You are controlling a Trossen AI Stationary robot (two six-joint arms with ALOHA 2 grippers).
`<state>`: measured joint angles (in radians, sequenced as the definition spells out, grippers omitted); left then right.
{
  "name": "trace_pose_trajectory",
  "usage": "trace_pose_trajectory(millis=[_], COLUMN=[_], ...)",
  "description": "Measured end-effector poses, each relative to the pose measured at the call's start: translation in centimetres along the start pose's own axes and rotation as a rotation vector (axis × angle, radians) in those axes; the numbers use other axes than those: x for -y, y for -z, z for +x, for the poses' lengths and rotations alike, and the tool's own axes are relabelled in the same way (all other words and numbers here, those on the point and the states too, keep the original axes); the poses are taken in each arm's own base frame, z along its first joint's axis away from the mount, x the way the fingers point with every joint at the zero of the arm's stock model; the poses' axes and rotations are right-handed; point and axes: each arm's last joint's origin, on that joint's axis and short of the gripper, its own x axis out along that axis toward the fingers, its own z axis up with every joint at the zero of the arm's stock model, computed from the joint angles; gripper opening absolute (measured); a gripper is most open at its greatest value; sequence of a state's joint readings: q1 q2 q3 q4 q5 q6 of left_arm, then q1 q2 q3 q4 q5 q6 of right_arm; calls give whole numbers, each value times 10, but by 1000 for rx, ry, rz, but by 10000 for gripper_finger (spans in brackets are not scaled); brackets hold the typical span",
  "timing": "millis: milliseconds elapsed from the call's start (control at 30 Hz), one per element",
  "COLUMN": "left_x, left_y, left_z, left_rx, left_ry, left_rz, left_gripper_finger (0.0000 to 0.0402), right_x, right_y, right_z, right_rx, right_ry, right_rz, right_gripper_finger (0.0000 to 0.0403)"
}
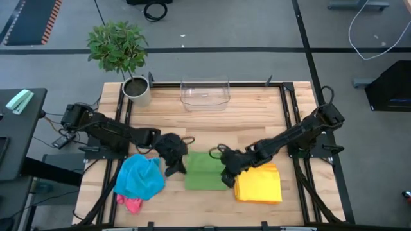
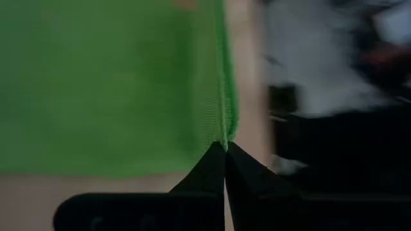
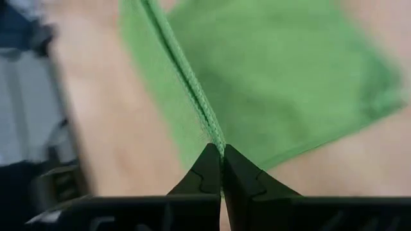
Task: Fold microfiber towels
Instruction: Fold the green towel on the table
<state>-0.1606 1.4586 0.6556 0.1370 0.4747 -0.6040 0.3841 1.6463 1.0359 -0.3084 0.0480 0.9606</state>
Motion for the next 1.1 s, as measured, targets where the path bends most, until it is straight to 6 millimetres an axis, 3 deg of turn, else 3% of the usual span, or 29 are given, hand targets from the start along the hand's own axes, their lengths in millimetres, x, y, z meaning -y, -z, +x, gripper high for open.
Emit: trace_pose_trajectory(millis=[300,533,733,933,1100], left_x=[-36,-58,-63,-47,-58], left_y=[-6,-1,-3,-16,-23], left_z=[-15,-1,3,-20,-31], left_rx=[51,-3,30,140,191], left_ry=[-305,-378,-408,-379,-476], left_rz=[14,-9,-7,40,57], left_gripper_finger=[9,6,16,13,6], right_x=[44,67,68,67,68], right_y=[-31,-42,-41,-42,-42], right_z=[18,40,41,38,38], right_rx=[25,15,12,24,51], right_ry=[161,235,251,250,278], right_rz=[12,12,8,11,36], right_gripper_finger=[5,5,5,5,5])
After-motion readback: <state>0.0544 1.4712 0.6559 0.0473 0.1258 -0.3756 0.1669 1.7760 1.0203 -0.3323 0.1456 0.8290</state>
